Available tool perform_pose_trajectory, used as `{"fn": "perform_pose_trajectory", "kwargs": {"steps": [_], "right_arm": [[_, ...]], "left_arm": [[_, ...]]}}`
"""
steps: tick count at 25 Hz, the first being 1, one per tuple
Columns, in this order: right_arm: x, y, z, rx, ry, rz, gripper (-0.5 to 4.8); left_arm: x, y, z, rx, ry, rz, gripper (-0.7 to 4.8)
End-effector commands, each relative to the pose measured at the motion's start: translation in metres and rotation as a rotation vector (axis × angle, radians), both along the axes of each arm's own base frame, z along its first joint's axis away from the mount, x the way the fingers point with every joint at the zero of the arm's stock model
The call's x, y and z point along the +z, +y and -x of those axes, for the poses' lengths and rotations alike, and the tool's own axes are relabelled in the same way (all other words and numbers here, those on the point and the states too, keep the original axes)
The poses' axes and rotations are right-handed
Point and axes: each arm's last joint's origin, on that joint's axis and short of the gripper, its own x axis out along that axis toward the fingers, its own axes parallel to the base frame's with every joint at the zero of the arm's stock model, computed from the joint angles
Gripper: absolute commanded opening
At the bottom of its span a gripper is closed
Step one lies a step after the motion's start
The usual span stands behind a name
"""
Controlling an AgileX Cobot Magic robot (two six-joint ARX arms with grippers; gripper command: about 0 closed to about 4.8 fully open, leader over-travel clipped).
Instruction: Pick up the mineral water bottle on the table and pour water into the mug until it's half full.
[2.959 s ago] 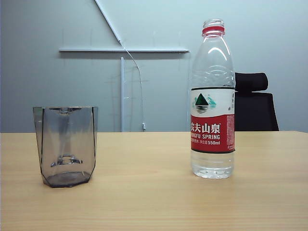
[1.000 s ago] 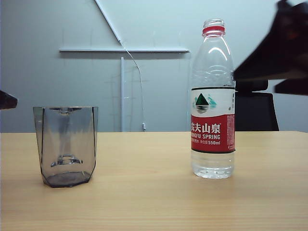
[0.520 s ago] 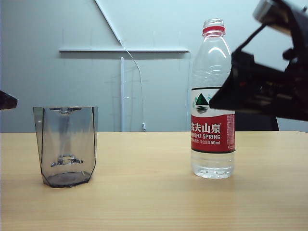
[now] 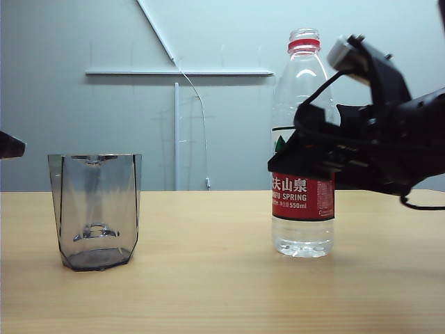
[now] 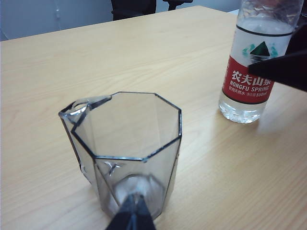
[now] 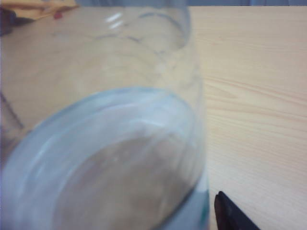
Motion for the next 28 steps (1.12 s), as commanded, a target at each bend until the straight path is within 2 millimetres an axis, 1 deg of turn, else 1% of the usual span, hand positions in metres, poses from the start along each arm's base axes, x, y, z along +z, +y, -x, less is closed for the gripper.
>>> {"fn": "perform_pose_trajectory", "kwargs": {"steps": [1, 5, 7, 8, 9, 10, 11, 13, 17, 18, 19, 21, 22, 24, 26, 28], "right_arm": [[0.003, 0.005, -0.006, 0.004, -0.027, -0.014, 4.79], [0.004, 0.006, -0.009, 0.000, -0.035, -0.018, 4.79], [0.004, 0.006, -0.009, 0.000, -0.037, -0.020, 4.14], [0.004, 0.006, -0.009, 0.000, -0.036, -0.019, 3.62], [0.004, 0.006, -0.009, 0.001, -0.036, -0.020, 3.41], [0.004, 0.006, -0.009, 0.000, -0.037, -0.020, 3.05], [0.004, 0.006, -0.009, 0.000, -0.037, -0.020, 2.95], [0.004, 0.006, -0.009, 0.000, -0.040, -0.021, 2.96], [0.014, 0.007, -0.009, 0.021, -0.172, 0.011, 2.95], [0.022, 0.012, -0.010, 0.043, -0.218, 0.049, 2.95], [0.026, 0.016, -0.011, 0.058, -0.233, 0.078, 2.95], [0.040, 0.031, -0.015, 0.118, -0.242, 0.203, 2.95], [0.049, 0.043, -0.019, 0.167, -0.253, 0.296, 2.95], [0.062, 0.061, -0.024, 0.235, -0.278, 0.426, 2.95], [0.075, 0.078, -0.030, 0.262, -0.329, 0.575, 2.95], [0.081, 0.088, -0.038, 0.248, -0.382, 0.686, 2.95]], "left_arm": [[0.002, 0.000, 0.000, 0.004, -0.007, 0.009, -0.02], [0.002, 0.000, 0.000, 0.004, -0.007, 0.010, -0.02], [0.002, 0.000, 0.000, 0.004, -0.007, 0.010, -0.02], [0.002, 0.000, 0.000, 0.004, -0.007, 0.010, -0.02], [0.002, 0.000, 0.000, 0.004, -0.008, 0.010, -0.02], [0.002, 0.000, 0.000, 0.004, -0.010, 0.012, -0.02], [0.002, 0.000, 0.000, 0.003, -0.014, 0.016, -0.02], [0.004, 0.001, 0.001, 0.004, -0.035, 0.033, -0.02], [0.006, 0.003, 0.002, 0.013, -0.054, 0.048, -0.02], [0.006, 0.004, 0.001, 0.023, -0.054, 0.049, -0.02], [0.006, 0.004, 0.000, 0.032, -0.053, 0.048, -0.02], [0.006, 0.008, -0.003, 0.084, -0.055, 0.046, -0.02], [0.006, 0.011, -0.004, 0.113, -0.056, 0.045, -0.02], [0.006, 0.013, -0.006, 0.146, -0.057, 0.045, -0.02], [0.006, 0.015, -0.007, 0.168, -0.057, 0.044, -0.02], [0.006, 0.016, -0.007, 0.179, -0.057, 0.044, -0.02]]}}
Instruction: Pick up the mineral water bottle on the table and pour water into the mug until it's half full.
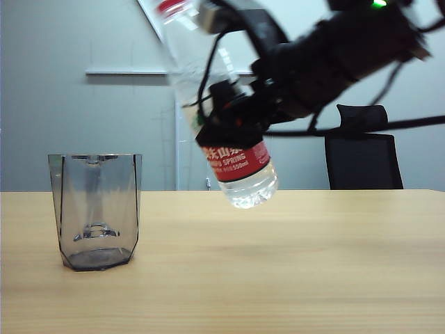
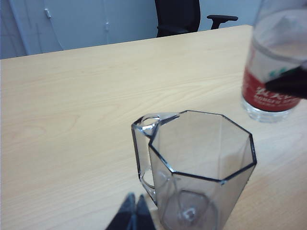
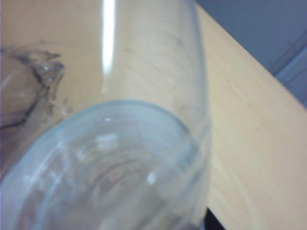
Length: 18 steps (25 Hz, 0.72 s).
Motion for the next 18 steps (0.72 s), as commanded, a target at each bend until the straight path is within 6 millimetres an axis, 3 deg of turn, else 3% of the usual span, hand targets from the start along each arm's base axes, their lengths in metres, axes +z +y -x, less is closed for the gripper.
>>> {"fn": "perform_pose_trajectory", "kwargs": {"steps": [1, 7, 18], "right_arm": [[0.017, 0.013, -0.012, -0.014, -0.164, 0.133, 2.95], [0.018, 0.019, -0.022, -0.016, -0.297, 0.342, 2.95], [0.011, 0.022, -0.028, -0.013, -0.417, 0.513, 2.95]], "left_arm": [[0.002, 0.001, -0.001, 0.013, -0.008, 0.009, -0.02], [0.002, 0.001, -0.001, 0.013, -0.008, 0.009, -0.02], [0.002, 0.001, -0.001, 0.013, -0.008, 0.009, -0.02]]}}
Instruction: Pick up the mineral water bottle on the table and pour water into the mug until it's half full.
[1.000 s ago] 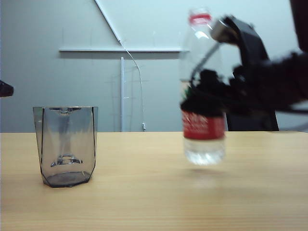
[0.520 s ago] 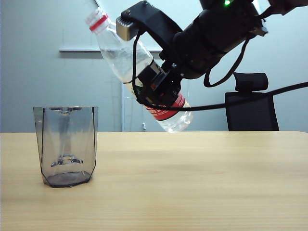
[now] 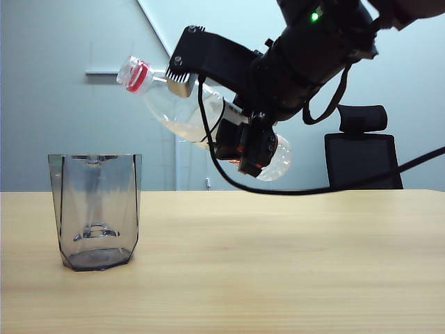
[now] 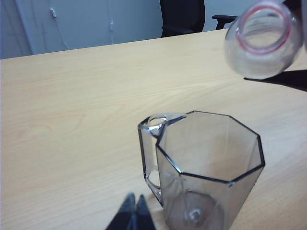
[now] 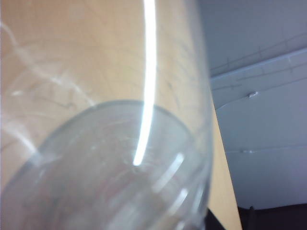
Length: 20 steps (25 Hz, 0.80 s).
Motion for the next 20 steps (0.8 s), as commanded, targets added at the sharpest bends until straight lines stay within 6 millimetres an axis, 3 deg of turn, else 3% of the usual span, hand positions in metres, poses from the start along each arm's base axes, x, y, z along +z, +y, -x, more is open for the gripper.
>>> {"fn": "perform_pose_trajectory", "kwargs": {"steps": [1, 20], "right_arm": [[0.0067, 0.0041, -0.0032, 0.019, -0.091, 0.018, 2.95], [0.0026, 0.0059, -0.0085, 0.015, -0.214, 0.214, 2.95]], "left_arm": [[0.0016, -0.0001, 0.0000, -0.003, -0.007, 0.008, -0.02], [0.0016, -0.0001, 0.0000, -0.003, -0.007, 0.008, -0.02]]}}
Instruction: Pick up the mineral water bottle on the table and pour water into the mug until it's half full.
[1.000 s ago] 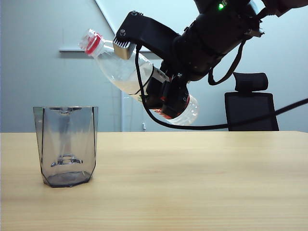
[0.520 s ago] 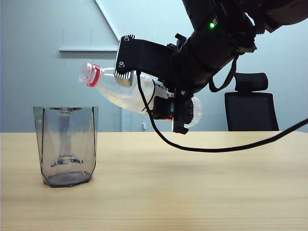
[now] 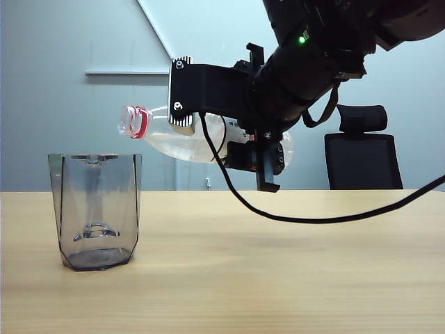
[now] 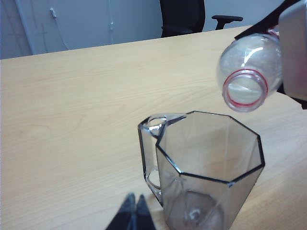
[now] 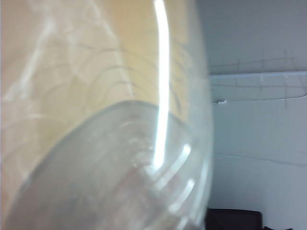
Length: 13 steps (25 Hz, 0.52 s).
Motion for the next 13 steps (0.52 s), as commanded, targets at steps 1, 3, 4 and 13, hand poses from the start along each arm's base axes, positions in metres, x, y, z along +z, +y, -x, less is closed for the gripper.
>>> {"fn": "perform_pose_trajectory", "kwargs": {"steps": [1, 3, 4, 13], "right_arm": [[0.0148, 0.0027, -0.0030, -0.010, -0.079, -0.038, 2.95], [0.0172, 0.0032, -0.0040, -0.016, -0.096, -0.020, 2.95], [0.0181, 0.0034, -0.0043, -0.016, -0.099, -0.020, 2.95], [0.0189, 0.0035, -0.0052, -0.023, -0.124, 0.031, 2.95]], "left_arm": [[0.0016, -0.0001, 0.0000, -0.003, -0.007, 0.008, -0.02], [0.0016, -0.0001, 0.0000, -0.003, -0.007, 0.008, -0.02], [0.0016, -0.0001, 0.0000, -0.003, -0.007, 0.008, -0.02], [0.0016, -0.0001, 0.0000, -0.003, -0.007, 0.008, -0.02]]}}
